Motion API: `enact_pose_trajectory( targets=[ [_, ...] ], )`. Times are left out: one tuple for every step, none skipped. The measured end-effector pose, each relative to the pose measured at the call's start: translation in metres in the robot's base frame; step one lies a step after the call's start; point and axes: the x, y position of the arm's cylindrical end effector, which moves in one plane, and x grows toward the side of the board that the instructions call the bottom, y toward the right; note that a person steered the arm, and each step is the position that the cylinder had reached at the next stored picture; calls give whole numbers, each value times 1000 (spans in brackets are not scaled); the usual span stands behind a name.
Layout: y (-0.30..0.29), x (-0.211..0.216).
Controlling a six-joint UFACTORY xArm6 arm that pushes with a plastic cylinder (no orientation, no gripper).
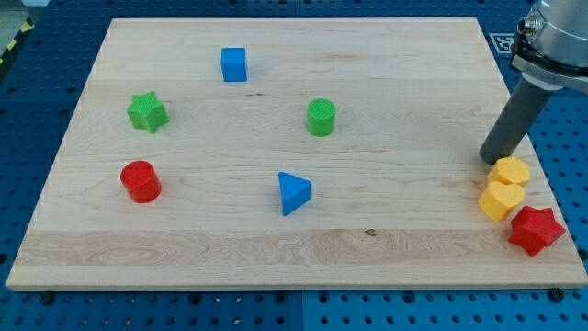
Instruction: Slide blue triangle towards yellow hexagon
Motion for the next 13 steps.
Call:
enact_pose_trajectory(
  targets=[
    [-36, -14],
    [-96, -14],
    [-157, -12],
    [-225, -11],
    [-282, -1],
    [-302, 40],
    [-272, 63],
    [-231, 63],
    [-199, 62],
    [-193, 44],
    [-190, 20],
    [-170, 20],
    [-158, 30]
  ],
)
